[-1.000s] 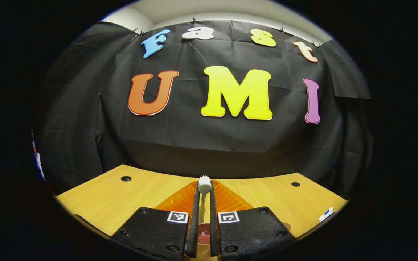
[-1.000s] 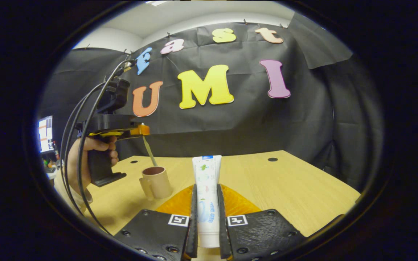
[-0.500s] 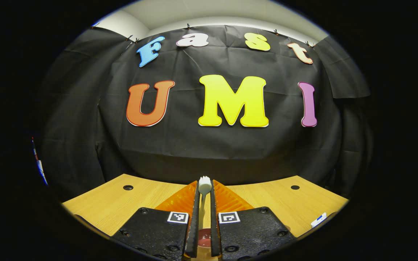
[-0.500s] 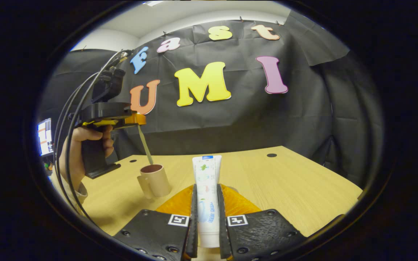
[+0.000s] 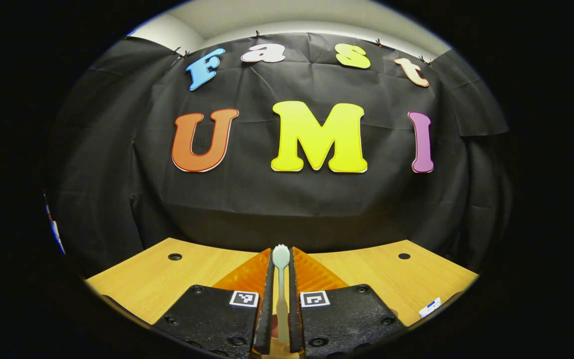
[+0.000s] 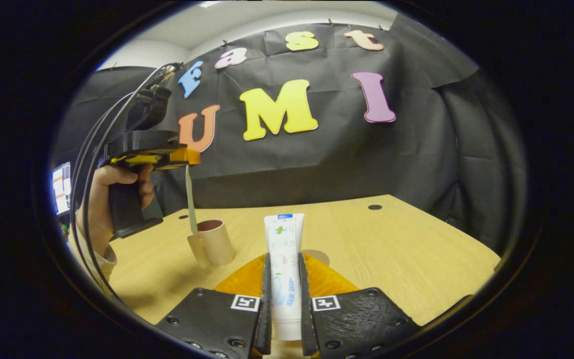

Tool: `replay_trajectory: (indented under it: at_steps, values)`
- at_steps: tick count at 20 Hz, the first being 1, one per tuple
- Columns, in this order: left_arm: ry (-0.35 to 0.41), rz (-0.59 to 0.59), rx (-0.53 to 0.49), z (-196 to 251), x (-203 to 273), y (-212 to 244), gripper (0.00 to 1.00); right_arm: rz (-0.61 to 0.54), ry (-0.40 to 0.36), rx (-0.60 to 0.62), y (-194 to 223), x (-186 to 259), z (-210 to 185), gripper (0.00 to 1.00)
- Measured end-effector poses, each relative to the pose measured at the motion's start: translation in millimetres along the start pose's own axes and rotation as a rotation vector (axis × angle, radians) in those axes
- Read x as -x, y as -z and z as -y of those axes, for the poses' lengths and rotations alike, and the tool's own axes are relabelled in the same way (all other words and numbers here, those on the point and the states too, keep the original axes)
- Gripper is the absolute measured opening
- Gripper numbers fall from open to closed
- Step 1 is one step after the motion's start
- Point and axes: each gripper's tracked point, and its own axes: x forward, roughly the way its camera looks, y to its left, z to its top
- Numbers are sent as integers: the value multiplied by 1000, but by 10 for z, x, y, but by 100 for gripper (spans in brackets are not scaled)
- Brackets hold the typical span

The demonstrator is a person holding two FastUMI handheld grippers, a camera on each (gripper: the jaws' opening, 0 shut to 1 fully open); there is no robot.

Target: Put the toothbrush and toothpaste on the desktop into the cup, then pick up the cup and place it on the coaster on the desktop.

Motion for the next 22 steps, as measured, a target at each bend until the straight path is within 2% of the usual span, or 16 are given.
replay_trajectory:
  at_steps: [1, 2, 6, 10, 11, 13, 14, 15, 17, 18, 19, 22]
  values:
    - [-2, 4, -7, 1, -8, -19, 5, -3, 0, -1, 10, -5, -2, 23]
    - [-2, 2, -20, 10, -19, -22, 16, -5, -1, 0, 14, -6, -9, 23]
    - [-4, 4, -29, 10, -33, -24, 17, -18, -4, 3, 54, -30, -34, 23]
    - [-4, -62, -11, -3, -81, 193, 19, -31, 1, -1, 97, -51, -17, 23]
    - [-5, -80, -11, -9, -88, 242, 33, -32, 3, 0, 100, -51, -13, 23]
    - [-6, -134, -34, -10, -50, 377, 76, -32, 5, 2, 96, -64, -10, 24]
    - [8, -145, -23, 15, -35, 408, 89, -31, 5, 8, 88, -74, -27, 26]
    - [20, -139, -9, 28, 23, 419, 100, -28, 7, 17, 53, -95, -44, 24]
    - [11, -123, 10, -56, 114, 393, 99, -16, -5, 30, -43, -155, -119, 23]
    - [4, -114, 18, -118, 169, 395, 94, -10, -16, 32, -106, -196, -184, 24]
    - [2, -106, 16, -170, 225, 397, 99, -6, -31, 28, -188, -243, -256, 24]
    - [-38, -91, -1, -411, 415, 447, 99, 20, -93, -12, -501, -413, -530, 21]
